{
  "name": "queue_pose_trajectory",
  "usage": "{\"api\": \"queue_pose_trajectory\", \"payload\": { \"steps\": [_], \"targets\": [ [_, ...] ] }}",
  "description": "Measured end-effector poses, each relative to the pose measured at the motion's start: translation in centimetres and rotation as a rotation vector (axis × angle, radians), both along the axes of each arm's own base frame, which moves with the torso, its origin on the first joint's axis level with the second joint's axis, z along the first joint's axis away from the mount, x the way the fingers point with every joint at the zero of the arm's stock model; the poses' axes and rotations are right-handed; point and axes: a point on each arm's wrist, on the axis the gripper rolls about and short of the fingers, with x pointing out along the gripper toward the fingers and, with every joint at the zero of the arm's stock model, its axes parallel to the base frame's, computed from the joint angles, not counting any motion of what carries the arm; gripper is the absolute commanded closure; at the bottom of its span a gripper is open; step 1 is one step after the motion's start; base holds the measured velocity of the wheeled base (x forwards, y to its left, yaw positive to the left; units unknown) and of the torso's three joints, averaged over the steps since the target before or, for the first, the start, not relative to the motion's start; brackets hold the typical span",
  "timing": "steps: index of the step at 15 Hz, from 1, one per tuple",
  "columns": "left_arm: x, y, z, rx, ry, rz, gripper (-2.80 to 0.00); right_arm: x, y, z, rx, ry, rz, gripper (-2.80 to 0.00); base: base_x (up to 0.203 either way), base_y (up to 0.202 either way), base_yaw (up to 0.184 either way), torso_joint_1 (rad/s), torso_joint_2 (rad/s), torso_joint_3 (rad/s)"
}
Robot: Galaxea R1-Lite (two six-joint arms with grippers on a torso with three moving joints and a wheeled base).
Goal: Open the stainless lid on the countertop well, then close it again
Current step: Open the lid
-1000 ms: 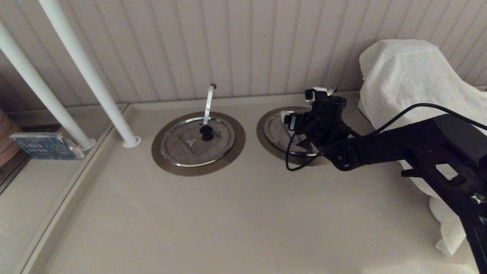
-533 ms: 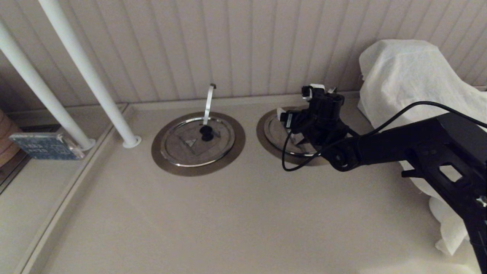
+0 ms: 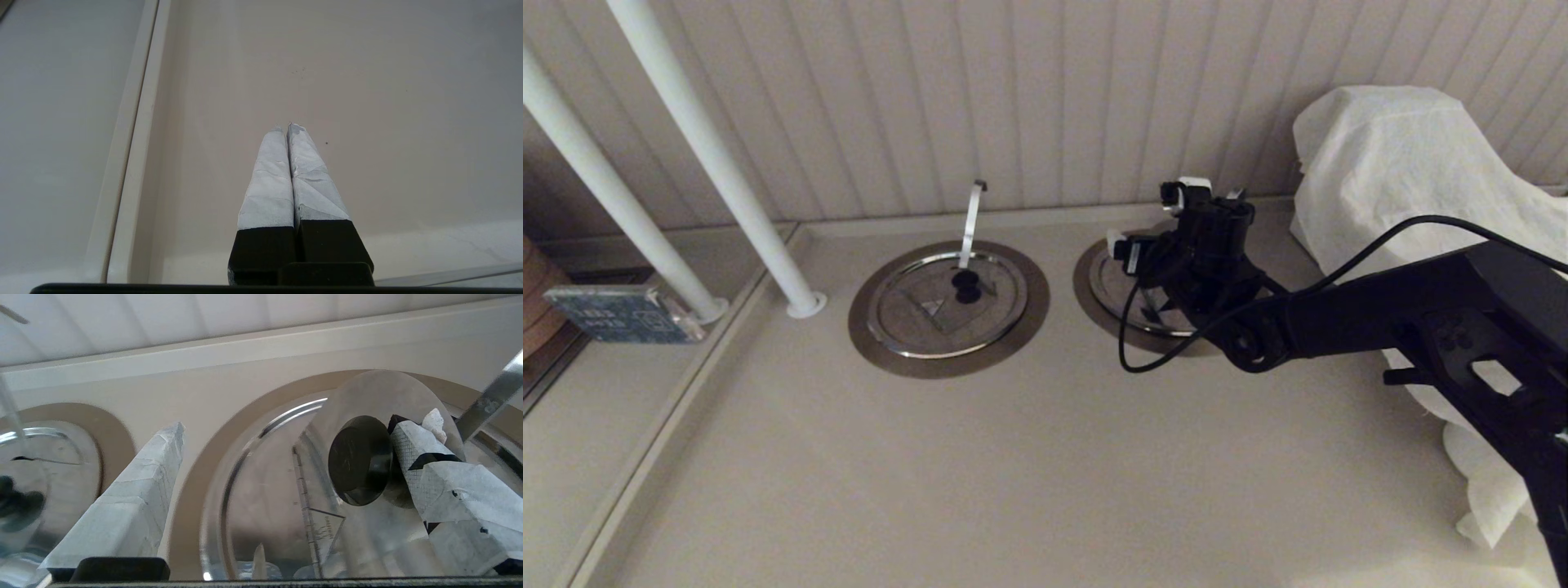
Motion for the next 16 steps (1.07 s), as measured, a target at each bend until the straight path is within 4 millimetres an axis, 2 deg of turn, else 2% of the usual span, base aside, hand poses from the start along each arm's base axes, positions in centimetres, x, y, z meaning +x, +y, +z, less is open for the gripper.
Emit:
{"api": "queue_pose_trajectory", "payload": {
  "steps": [12, 16],
  "targets": [
    [0.0, 0.0, 0.0, 0.0, 0.0, 0.0, 0.0, -2.1, 2.3, -0.4, -0.011, 0.026, 0.05, -2.8, 0.0, 0.0, 0.0, 0.0, 0.0, 0.0],
    [0.0, 0.0, 0.0, 0.0, 0.0, -0.001, 0.0, -3.3, 3.2, 0.2, -0.005, 0.013, 0.074, -2.8, 0.0, 0.0, 0.0, 0.0, 0.0, 0.0]
  ]
}}
